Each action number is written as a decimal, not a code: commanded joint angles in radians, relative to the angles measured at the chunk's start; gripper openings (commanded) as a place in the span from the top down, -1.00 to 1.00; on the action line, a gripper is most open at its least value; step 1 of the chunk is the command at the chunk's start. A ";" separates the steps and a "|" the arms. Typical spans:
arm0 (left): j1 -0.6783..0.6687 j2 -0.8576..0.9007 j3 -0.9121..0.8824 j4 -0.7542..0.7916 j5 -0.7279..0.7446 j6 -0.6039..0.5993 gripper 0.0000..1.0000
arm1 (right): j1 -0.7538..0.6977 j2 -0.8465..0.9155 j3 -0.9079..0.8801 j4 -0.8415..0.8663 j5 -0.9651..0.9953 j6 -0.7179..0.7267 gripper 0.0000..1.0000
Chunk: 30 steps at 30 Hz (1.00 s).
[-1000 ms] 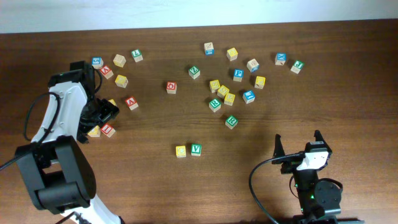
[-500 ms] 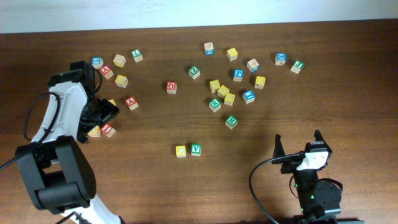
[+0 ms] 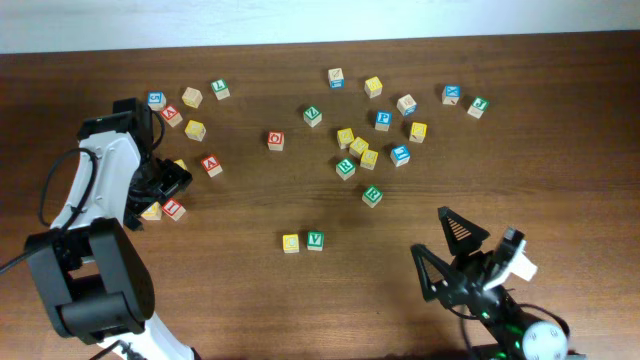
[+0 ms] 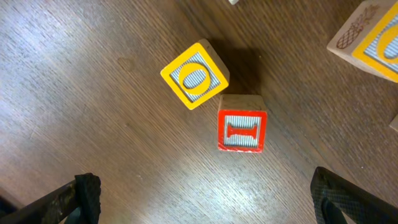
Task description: Spell out CVPR
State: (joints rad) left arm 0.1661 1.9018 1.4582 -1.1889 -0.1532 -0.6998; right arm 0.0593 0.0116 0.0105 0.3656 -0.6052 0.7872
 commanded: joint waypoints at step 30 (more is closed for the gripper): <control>0.005 0.008 -0.006 -0.001 0.004 -0.002 -0.98 | 0.012 0.846 1.141 -0.810 -0.015 -0.671 -0.96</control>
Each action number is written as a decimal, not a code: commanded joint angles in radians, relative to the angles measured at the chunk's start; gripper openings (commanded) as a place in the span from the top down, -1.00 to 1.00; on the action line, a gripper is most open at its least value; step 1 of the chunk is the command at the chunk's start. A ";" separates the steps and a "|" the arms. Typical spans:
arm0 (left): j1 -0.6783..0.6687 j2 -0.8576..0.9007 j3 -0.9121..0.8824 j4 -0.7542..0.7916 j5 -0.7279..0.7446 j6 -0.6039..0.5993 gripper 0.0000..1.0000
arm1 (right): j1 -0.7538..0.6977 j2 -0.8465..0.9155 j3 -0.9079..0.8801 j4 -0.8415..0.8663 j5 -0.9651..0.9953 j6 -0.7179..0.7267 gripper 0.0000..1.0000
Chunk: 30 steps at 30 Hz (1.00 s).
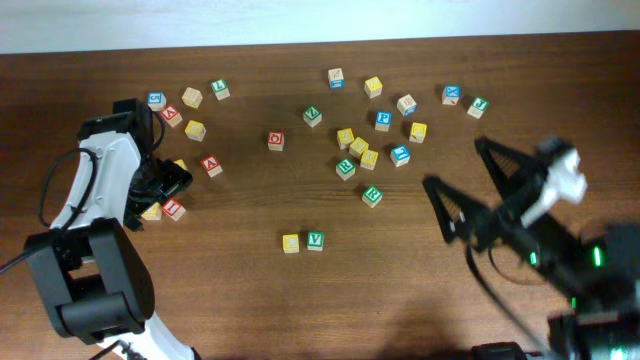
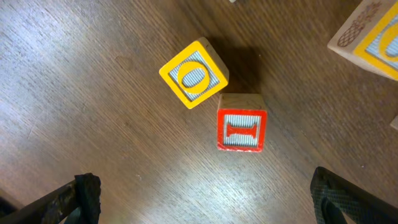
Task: Spell out CVPR
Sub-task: 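Reach the right gripper to the blue P block and grasp it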
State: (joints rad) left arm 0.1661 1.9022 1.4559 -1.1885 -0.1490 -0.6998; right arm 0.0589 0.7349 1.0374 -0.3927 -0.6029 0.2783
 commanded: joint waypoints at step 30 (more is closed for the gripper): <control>0.005 0.007 -0.003 -0.002 0.000 -0.002 -0.98 | 0.327 1.036 0.924 -0.718 0.524 -0.127 -0.96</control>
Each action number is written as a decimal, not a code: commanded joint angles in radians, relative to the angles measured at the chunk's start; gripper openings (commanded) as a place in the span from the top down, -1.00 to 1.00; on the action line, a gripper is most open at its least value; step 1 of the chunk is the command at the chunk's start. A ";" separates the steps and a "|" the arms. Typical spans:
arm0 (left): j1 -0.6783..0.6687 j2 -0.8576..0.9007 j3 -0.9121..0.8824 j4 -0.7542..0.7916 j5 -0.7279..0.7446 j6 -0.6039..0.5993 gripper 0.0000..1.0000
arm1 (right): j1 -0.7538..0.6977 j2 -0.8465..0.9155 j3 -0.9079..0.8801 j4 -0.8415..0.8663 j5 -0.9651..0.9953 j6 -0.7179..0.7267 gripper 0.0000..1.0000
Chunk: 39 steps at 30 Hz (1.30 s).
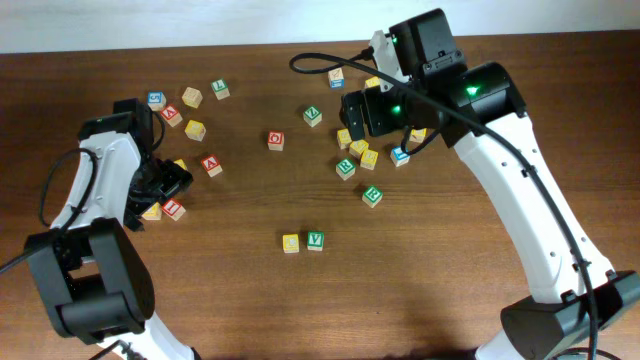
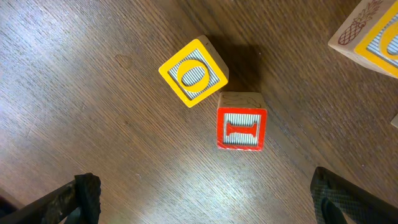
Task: Spell out CVPR
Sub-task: 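Reach the right gripper to the blue P block and grasp it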
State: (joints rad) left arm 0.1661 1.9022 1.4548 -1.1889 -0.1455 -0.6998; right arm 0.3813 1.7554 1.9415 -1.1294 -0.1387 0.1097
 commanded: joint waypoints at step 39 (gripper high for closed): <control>0.005 0.007 -0.002 -0.001 -0.004 -0.003 -0.98 | -0.141 0.621 0.020 0.355 0.242 0.278 -0.48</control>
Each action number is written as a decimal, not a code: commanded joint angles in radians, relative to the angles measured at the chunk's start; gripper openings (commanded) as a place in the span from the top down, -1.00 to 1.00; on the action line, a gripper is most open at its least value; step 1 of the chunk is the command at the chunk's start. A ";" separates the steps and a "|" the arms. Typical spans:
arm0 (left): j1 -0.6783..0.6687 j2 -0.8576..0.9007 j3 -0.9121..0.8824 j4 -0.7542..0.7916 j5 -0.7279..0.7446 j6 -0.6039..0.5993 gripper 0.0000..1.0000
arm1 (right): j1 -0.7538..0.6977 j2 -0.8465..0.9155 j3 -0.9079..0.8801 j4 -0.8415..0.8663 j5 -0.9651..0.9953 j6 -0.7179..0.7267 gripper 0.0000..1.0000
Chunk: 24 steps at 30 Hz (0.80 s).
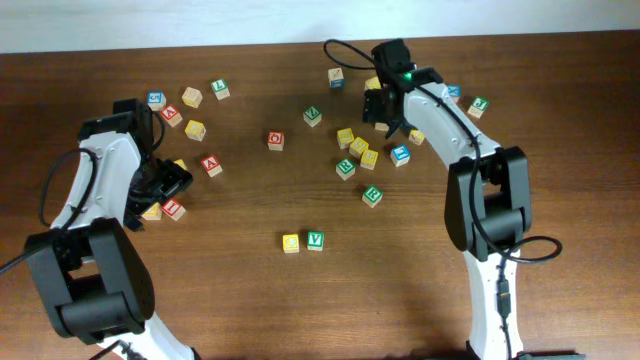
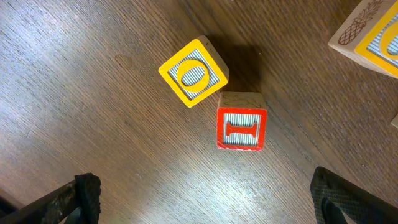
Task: Spell out CVPR
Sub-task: 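Reach the right gripper to the blue P block and grasp it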
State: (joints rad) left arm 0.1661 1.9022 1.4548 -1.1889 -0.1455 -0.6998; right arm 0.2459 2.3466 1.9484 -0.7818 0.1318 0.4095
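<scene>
A yellow block (image 1: 290,242) and a green V block (image 1: 315,240) lie side by side at the front middle. A green block (image 1: 372,195) lies behind them. My right gripper (image 1: 392,112) reaches into the back cluster of letter blocks with its fingers apart, covering a spot beside a yellow block (image 1: 417,133); nothing shows between them. My left gripper (image 2: 205,202) hangs open over bare wood, just in front of a yellow O block (image 2: 193,73) and a red I block (image 2: 242,121).
More letter blocks lie scattered at the back left, among them a red A block (image 1: 211,165) and a yellow one (image 1: 195,129). A lone red block (image 1: 276,140) sits at the back middle. Blue (image 1: 452,93) and green (image 1: 478,105) blocks lie at the back right.
My right arm has swung so that it runs straight up from the front right, and its gripper now sits a little further right in the back cluster. My left arm and the blocks under it are unchanged.
My right arm was folded low at the front right edge with its gripper wide open. Then it was raised at the right side, then stretched over the back cluster, where it stays now. My left gripper stayed open by the O and I blocks throughout.
</scene>
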 commanded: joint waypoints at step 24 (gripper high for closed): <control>0.005 0.007 -0.002 -0.001 -0.004 -0.003 -0.98 | 0.000 0.080 0.016 0.057 -0.068 -0.065 -0.11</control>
State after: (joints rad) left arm 0.1661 1.9022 1.4548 -1.1889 -0.1455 -0.6998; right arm 0.2420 2.4062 1.9488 -0.7277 0.0734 0.3397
